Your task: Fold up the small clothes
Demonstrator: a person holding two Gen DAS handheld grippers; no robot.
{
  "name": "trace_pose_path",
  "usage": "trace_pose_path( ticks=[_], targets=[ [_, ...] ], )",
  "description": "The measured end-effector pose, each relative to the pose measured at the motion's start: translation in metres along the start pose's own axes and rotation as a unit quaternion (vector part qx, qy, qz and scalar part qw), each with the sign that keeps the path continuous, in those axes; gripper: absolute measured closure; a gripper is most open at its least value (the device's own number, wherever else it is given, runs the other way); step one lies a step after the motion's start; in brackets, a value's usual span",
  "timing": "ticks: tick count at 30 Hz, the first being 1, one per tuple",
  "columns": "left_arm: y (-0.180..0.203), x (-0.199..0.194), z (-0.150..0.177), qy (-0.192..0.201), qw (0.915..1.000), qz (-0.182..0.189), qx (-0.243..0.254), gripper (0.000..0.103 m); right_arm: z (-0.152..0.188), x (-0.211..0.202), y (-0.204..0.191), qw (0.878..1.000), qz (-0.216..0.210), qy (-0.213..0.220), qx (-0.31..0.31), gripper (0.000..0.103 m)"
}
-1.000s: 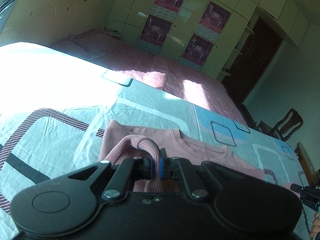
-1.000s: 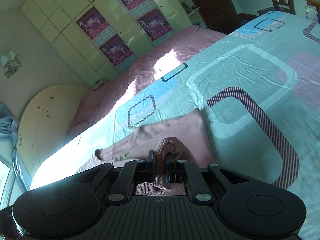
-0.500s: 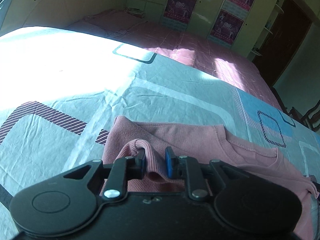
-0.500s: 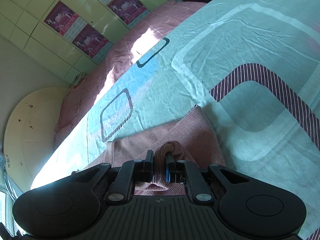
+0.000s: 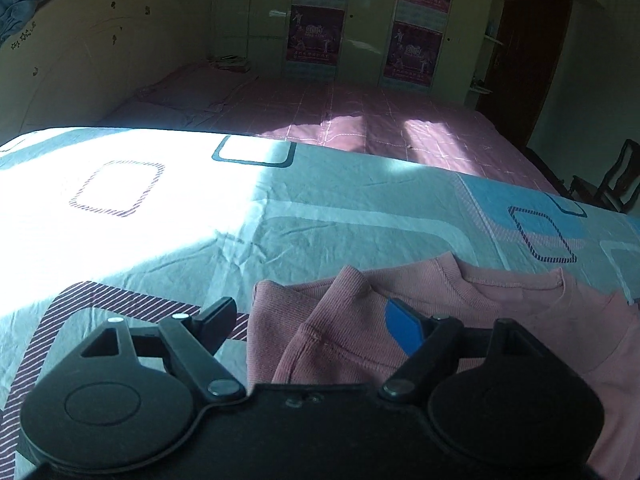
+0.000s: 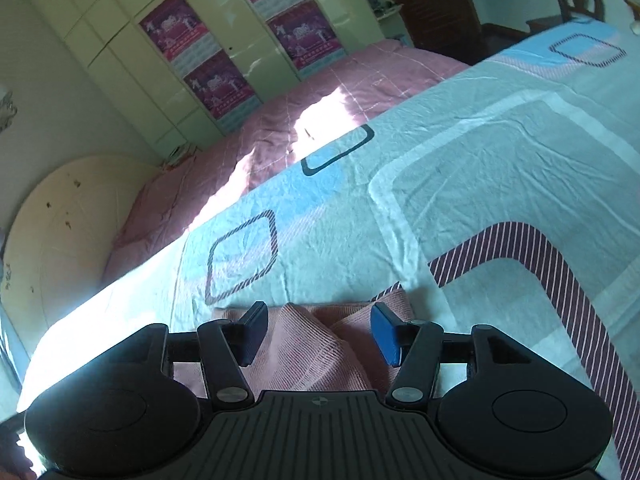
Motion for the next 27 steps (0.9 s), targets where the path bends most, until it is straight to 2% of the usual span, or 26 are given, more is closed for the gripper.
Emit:
trace_pose_path(
  ticks=[2,6,10,11,12,13,15,16,17,18,20,22,25,26,27],
  targets=[
    [0.008,0.013,0.002,-0.010,0.9995,0.003,0.030,0.029,0.007,0.012,-0.006,0.999,0.004,-0.010,-0.041,0.047],
    [0.011,0.036,0.005,-0.027,0.9982,0.002,0.054,0.031,0.017,0.027,-0.012,0.996,-0.004,-0.019,-0.090,0.047],
    [0.016,0.050,0.009,-0.035,0.9960,0.022,0.079,0.035,0.018,0.040,-0.015,0.992,-0.015,-0.031,-0.125,0.047],
    [0.017,0.053,0.010,-0.037,0.9954,0.029,0.083,0.039,0.018,0.043,-0.016,0.990,-0.017,-0.037,-0.133,0.047],
    [0.017,0.055,0.010,-0.038,0.9950,0.034,0.086,0.047,0.019,0.050,-0.017,0.988,-0.018,-0.046,-0.145,0.057],
    [0.018,0.056,0.010,-0.039,0.9947,0.040,0.087,0.051,0.021,0.054,-0.018,0.986,-0.016,-0.055,-0.157,0.072],
    [0.018,0.058,0.009,-0.038,0.9942,0.050,0.087,0.071,0.025,0.060,-0.019,0.981,-0.011,-0.065,-0.184,0.079],
    [0.019,0.057,0.008,-0.037,0.9940,0.052,0.089,0.076,0.027,0.062,-0.019,0.979,-0.013,-0.070,-0.193,0.079],
    [0.020,0.056,0.008,-0.036,0.9937,0.056,0.090,0.087,0.029,0.064,-0.020,0.976,-0.014,-0.076,-0.203,0.079],
    [0.021,0.055,0.008,-0.033,0.9934,0.060,0.092,0.091,0.031,0.065,-0.021,0.973,-0.013,-0.079,-0.216,0.079],
    [0.023,0.052,0.008,-0.027,0.9928,0.062,0.099,0.095,0.029,0.065,-0.021,0.971,-0.006,-0.066,-0.229,0.079],
    [0.023,0.050,0.008,-0.024,0.9922,0.065,0.104,0.097,0.029,0.068,-0.018,0.974,-0.024,-0.088,-0.210,0.079],
    [0.023,0.047,0.009,-0.014,0.9933,0.063,0.096,0.098,0.033,0.071,-0.023,0.969,-0.019,-0.096,-0.228,0.080],
    [0.023,0.044,0.008,-0.007,0.9939,0.057,0.094,0.098,0.033,0.070,-0.024,0.968,-0.018,-0.096,-0.230,0.083],
    [0.023,0.039,0.008,0.004,0.9945,0.050,0.092,0.098,0.033,0.068,-0.026,0.968,-0.017,-0.092,-0.233,0.095]
  ],
)
Point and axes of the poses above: each gripper's, at about its wrist camera, not at the fingertips, and x roughly the way its jaws point, y to its right, z to its underside, the point moved 6 cm from there along x, roughly the way its jaws point, and after that the axes turned 5 degrees about x, right-handed, at the moved point
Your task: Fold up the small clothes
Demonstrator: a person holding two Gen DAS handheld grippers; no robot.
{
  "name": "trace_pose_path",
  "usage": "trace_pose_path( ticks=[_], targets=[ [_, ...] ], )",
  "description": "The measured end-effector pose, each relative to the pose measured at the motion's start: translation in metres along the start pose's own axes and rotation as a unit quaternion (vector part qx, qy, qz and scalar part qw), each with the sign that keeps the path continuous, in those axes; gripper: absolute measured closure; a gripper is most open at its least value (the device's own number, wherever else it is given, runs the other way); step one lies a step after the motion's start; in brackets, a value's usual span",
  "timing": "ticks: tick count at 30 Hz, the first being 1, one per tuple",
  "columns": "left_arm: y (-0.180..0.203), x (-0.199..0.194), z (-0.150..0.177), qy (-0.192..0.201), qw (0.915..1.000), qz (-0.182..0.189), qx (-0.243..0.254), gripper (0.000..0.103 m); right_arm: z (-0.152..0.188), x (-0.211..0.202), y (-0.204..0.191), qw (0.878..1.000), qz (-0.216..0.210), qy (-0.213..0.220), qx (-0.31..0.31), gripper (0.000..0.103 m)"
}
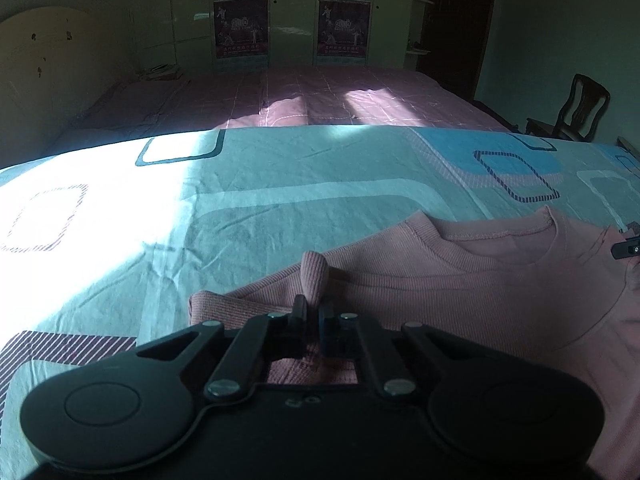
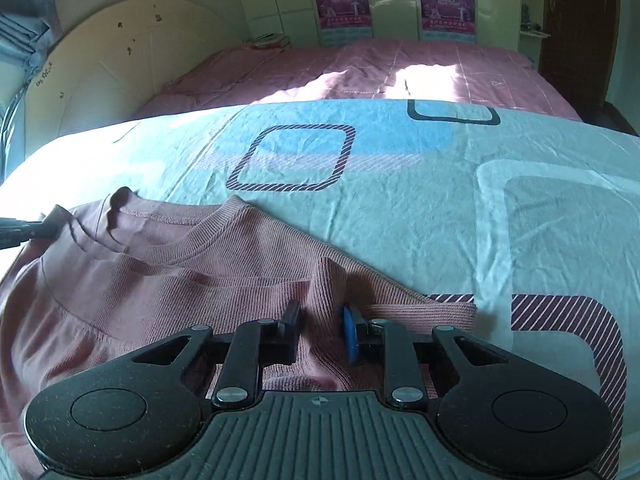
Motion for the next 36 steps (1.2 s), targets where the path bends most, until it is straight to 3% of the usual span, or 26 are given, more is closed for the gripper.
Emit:
trace_pose_path(
  ticks=[4,8,12,16,18,21,24,26,32,36],
  targets=[
    [-0.001,-0.023,-0.008,0.051,0.9981,-0.030,-0.019,0.099,-0.009,-0.023,-0.001,0.998,-0.002,0.062,0.023,0.096],
    [-0.005,-0.034,-0.013,0.091,0.9922,-0.074,-0.044,0.099,-0.026,-0.043,0.010,0.988,0.021,0.134,0.071,0.101],
    [-0.007,-0.015,-0.003,0.074,0.9876,-0.126,-0.058,0.099,-0.014,-0.014,0.011,0.991,0.063,0.103,0.064,0.101],
    [0.003,0.011,0.011,0.028,0.9876,-0.153,-0.018,0.098,-0.004,0.005,0.018,0.990,0.095,0.080,0.069,0.101],
    [0.007,0.013,0.012,0.030,0.9856,-0.166,-0.002,0.098,-0.002,0.008,0.016,0.989,0.115,0.084,0.051,0.101],
    [0.006,0.008,0.008,0.022,0.9859,-0.166,-0.005,0.090,-0.005,0.000,0.014,0.987,0.121,0.095,0.053,0.101],
    [0.001,-0.009,0.005,0.031,0.9850,-0.169,-0.010,0.071,-0.005,-0.021,0.012,0.984,0.118,0.118,0.065,0.101],
    [-0.003,-0.022,0.004,0.043,0.9843,-0.170,-0.020,0.067,-0.003,-0.035,0.009,0.984,0.102,0.125,0.073,0.101],
    [0.022,-0.062,0.006,0.071,0.9889,-0.131,-0.004,0.063,0.014,-0.048,-0.024,0.990,0.077,0.112,0.047,0.101],
    [0.060,-0.062,0.019,0.044,0.9951,-0.087,0.016,0.059,0.028,-0.044,-0.046,0.992,0.064,0.100,0.040,0.101]
  ],
)
Point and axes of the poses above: each gripper's, at about its wrist camera, not at the fingertips, and x roughly the way its jaws point, y to its right, z to its underside, the point moved 6 cm from there along x, roughly the way its jaws point, and after that the axes turned 5 degrees about x, right-handed, at the moved point
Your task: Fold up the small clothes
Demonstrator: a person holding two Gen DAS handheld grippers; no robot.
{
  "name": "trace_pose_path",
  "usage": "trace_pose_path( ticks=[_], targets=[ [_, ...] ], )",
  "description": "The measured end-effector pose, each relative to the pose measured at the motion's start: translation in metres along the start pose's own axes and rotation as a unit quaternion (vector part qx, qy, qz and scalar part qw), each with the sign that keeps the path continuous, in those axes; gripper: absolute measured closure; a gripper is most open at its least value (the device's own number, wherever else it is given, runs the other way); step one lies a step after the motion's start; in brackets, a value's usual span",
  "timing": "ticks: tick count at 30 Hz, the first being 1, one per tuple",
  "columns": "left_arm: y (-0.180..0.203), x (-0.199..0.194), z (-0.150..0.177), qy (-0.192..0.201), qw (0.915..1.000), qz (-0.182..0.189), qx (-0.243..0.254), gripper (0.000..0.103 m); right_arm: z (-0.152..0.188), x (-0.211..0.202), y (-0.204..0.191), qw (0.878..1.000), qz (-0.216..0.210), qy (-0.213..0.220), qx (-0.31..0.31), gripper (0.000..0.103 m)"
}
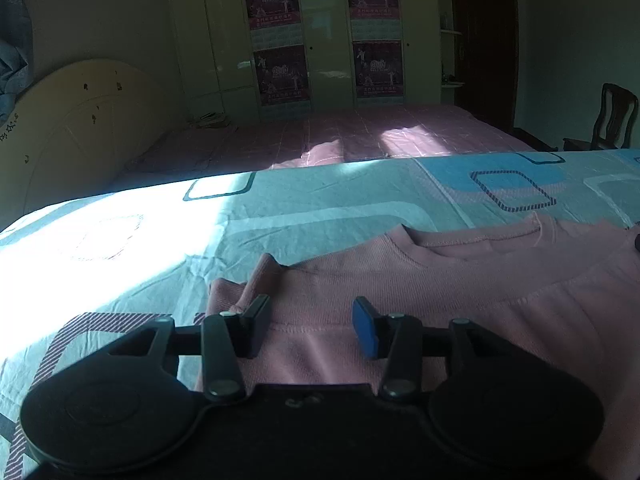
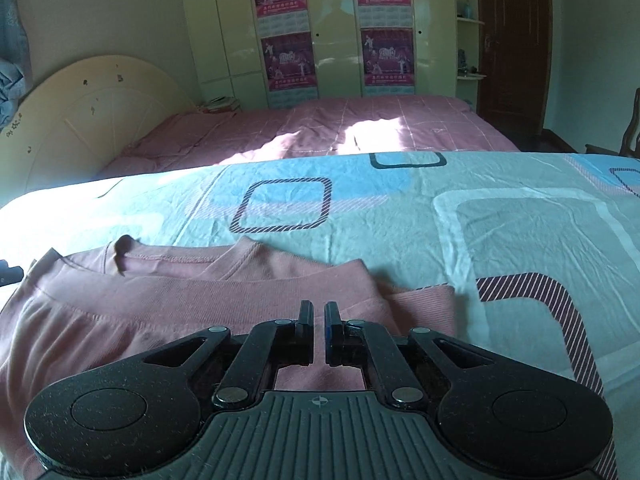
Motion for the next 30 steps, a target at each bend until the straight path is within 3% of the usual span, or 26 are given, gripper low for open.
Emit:
trace_pose_path(
  ticks=[5,9,12,17,23,30],
  targets=[
    [0.014,0.019,0.028,-0.067,0.9976,-0.015,-0.014,0.056,0.021,0.009,0.000,0.999,0.026,-0.026,-0.010,0.101],
    [0.000,0.021,0.035,-0.073,0.9963,-0.029,-0.036,0.045,0.031,0.012,0.025,0.997,0.065,-0.031,-0.012,0.101],
    [-0.010,0.020,0.037,-0.079,0.9950,-0.033,-0.052,0.044,0.032,0.005,0.042,0.996,0.088,-0.029,-0.015,0.101],
    [-0.019,0.012,0.040,-0.084,0.9940,-0.039,-0.058,0.044,0.031,-0.008,0.036,0.994,0.104,-0.029,-0.026,0.101],
    [-0.024,-0.010,0.039,-0.077,0.9938,-0.042,-0.068,0.047,0.030,-0.035,0.001,0.998,0.062,-0.014,-0.024,0.100],
    [0.000,-0.040,0.036,-0.060,0.9960,-0.007,-0.066,0.047,0.051,-0.041,-0.042,0.999,0.026,-0.026,-0.035,0.100]
  ],
)
Point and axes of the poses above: each gripper's, at about its wrist camera, not at the fingertips, and x roughly the way its jaws point, y to its right, z to its underside, the point moved 6 cm from there along x, roughly the way its jaws point, and after that the axes turned 5 degrees about x, right-handed, at the moved point
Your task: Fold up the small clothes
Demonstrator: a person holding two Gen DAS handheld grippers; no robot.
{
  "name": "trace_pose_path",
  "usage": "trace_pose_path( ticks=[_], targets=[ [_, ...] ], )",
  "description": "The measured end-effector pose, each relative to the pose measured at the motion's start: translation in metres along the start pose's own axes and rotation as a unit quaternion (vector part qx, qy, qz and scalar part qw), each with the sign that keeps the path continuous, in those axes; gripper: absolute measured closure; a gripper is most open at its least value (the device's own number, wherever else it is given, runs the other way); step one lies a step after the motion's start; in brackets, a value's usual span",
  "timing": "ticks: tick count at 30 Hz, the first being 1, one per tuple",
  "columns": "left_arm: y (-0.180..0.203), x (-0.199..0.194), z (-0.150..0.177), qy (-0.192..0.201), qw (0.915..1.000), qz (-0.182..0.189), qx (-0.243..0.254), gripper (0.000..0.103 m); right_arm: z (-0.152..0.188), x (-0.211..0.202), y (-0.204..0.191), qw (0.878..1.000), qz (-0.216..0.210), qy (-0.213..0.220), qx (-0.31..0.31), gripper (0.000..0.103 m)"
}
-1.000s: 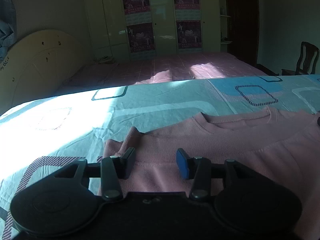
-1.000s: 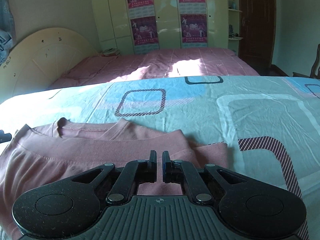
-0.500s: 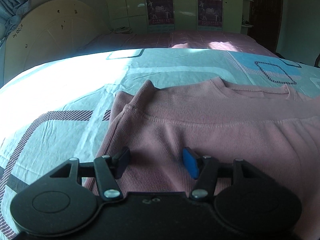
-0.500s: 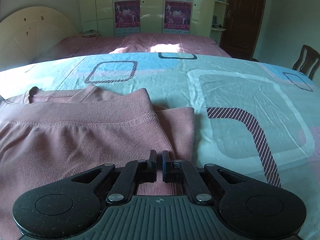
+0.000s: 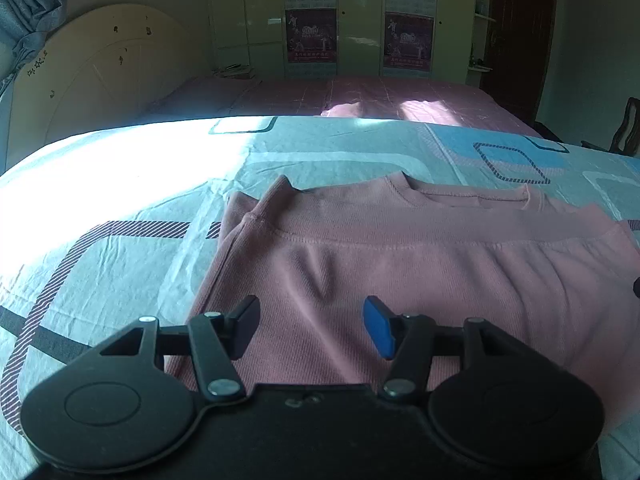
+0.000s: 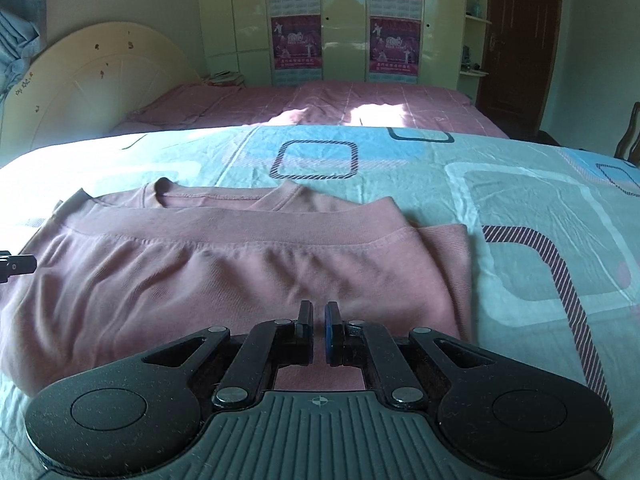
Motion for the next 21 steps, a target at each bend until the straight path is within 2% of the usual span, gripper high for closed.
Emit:
trace_pose_path(
  ticks=[4,7,8,11,21],
  targets=[
    [0.009,0.001,0.018,-0.014,0.9998,0.000,0.010,0.046,0.017,0.005,0.001,1.000,0.016,-0.019,-0.010,0.100],
    [0.001,0.006,0.037,-0.029,0.9995,-0.009,0.000,0.042,0.032,0.007,0.020,0.998,0.047,-0.033,-0.006,0.100],
    [-0.004,0.006,0.040,-0.026,0.9996,-0.012,-0.006,0.038,0.038,0.004,0.031,0.998,0.054,-0.030,-0.002,0.100],
    [-0.011,0.003,0.044,-0.026,0.9995,-0.015,-0.012,0.037,0.045,-0.007,0.051,0.998,0.064,-0.023,0.004,0.100],
    [-0.011,-0.007,0.048,-0.035,0.9990,-0.029,-0.005,0.035,0.055,-0.023,0.062,0.998,0.054,-0.025,0.009,0.099]
  ],
)
Point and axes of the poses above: each gripper's, at about its wrist camera, not at the fingertips, and x roughly the way its jaws point, y to its right, z to its underside, the point moved 6 cm from there along x, roughly the way its jaws point, and after that the axes turned 5 degrees about x, right-handed, at the moved point
